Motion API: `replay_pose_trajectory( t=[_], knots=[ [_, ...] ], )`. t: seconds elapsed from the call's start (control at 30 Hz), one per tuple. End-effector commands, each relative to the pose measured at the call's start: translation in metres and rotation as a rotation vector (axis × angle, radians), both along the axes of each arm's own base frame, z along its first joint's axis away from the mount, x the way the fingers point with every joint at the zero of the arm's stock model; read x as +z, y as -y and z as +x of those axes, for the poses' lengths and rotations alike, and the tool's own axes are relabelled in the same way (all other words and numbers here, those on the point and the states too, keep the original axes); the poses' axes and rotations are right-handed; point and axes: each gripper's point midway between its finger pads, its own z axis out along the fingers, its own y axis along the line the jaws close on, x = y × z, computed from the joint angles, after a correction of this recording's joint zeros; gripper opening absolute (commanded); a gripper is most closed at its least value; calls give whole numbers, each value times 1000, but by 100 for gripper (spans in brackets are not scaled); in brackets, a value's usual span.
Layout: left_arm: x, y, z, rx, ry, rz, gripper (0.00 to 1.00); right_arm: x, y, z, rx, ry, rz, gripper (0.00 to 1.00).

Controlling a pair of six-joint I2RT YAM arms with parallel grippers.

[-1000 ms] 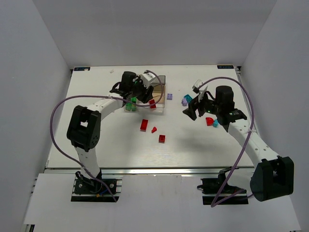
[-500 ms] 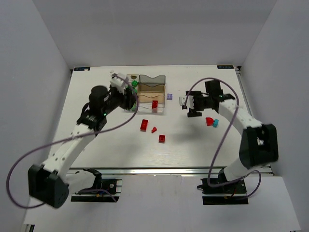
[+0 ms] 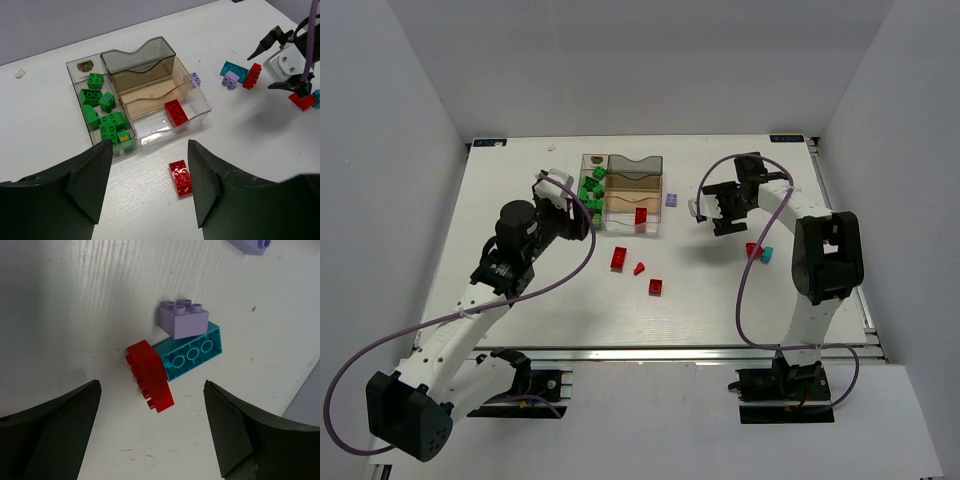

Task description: Sort the legos into containers by color

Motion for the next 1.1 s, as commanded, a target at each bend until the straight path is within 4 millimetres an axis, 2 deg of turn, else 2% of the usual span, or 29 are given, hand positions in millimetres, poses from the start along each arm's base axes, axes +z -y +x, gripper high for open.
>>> replay_pose_trajectory(
  t=[0.0,0.37,0.57,0.67,0.7,0.73,0.83,0.93,0.97,1.07],
  knots=[
    [12,3,-4,-21,31,-21,71,10,11,19,-26,41,-33,89],
    [11,3,-3,-16,29,-20,72,-9,31,44,-90,19,-68,89],
    [8,0,-1,0,25,-9,72,-24,26,41,-69,-49,-53,85],
    [8,-1,-1,4,26,-7,72,-25,22,42,-61,-69,-36,81],
    [7,-1,-1,6,25,-6,72,-27,23,35,-60,-104,-34,77],
    [7,-2,-1,9,25,-6,72,-28,15,31,-41,-121,-31,75],
    [6,-2,0,9,24,-4,72,-31,19,21,-37,-185,-23,63],
    [5,-2,0,10,22,-3,72,-35,17,7,-29,-238,-18,44],
    [5,-2,0,10,22,-3,72,-37,17,3,-29,-252,-23,30],
    [5,-1,0,9,22,-3,72,-38,23,-10,-39,-287,-42,11]
  ],
)
